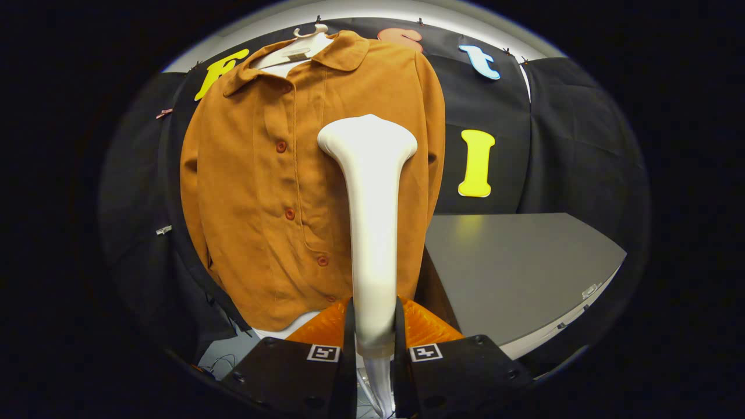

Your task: Iron the clothes twice with a garment steamer, once on the left side and once on the right side.

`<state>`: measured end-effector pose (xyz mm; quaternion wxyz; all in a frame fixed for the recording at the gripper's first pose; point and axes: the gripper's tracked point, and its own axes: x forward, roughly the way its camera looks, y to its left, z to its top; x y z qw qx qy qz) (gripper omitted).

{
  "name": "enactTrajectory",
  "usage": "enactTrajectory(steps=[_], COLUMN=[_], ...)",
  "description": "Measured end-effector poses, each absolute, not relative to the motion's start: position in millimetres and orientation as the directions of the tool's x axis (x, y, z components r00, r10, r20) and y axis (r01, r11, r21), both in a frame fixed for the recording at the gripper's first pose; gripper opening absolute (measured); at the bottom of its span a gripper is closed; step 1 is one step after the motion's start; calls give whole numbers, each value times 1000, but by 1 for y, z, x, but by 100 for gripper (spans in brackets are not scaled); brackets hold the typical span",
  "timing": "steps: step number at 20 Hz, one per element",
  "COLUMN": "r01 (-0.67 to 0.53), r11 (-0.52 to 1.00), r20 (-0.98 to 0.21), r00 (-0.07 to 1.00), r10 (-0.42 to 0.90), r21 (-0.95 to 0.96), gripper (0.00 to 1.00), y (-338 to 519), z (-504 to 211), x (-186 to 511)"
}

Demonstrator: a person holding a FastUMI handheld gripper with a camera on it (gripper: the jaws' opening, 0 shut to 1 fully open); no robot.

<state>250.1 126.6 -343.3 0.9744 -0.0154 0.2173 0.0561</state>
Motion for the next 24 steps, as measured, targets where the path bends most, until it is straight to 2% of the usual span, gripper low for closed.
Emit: enactTrajectory(steps=[11,18,24], r01=[-135,-142,-137], r11=[991,990,990], r20=[-566,-504,-365], r00=[816,854,921], r10=[115,130,139], r21=[6,16,32], gripper=[29,29,28], y=[124,118,119], z=[-390,-356,-283], x=[198,167,147])
